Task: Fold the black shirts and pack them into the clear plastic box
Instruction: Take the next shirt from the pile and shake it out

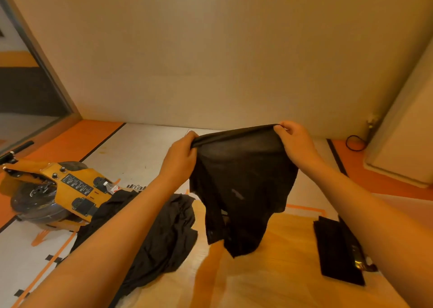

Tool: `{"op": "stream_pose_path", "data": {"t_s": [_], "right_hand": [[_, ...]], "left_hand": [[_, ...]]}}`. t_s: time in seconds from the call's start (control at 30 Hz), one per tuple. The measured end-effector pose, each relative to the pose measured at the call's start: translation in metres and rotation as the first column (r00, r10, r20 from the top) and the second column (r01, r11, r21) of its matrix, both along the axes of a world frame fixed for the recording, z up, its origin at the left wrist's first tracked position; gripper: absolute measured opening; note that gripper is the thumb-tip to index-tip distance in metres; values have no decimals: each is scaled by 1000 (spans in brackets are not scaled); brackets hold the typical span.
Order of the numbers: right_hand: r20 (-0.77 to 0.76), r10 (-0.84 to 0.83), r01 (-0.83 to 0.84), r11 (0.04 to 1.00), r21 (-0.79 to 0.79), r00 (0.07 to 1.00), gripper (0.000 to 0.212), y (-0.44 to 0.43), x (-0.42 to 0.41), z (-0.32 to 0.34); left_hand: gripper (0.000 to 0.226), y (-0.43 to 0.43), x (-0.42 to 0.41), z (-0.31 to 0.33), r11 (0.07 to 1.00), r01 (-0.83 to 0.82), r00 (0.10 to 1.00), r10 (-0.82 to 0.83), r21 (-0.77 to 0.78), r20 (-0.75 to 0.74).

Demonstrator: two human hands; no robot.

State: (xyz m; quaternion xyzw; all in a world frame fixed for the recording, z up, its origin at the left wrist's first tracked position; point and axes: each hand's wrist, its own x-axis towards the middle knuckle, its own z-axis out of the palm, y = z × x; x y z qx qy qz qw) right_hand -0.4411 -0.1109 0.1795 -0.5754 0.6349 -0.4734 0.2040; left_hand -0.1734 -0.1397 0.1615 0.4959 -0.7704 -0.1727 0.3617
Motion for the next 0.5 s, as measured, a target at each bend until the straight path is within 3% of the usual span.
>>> {"op": "stream_pose_path", "data": {"t_s": [0.2,0.37,0.5], "right_hand": [[-28,-47,45,997,-59,998,37,40,-81,47],[-96,-82,70,990,-119,992,26,80,-133,82],[-122,-93,78,989,-124,988,30,109,-159,102]], "left_hand": [[14,13,-80,34,996,70,989,-76,-48,-129],[17,19,-136,56,992,100,960,-116,-73,-255],[21,23,-168,69,993,104,933,-117,-57,-341]]}}
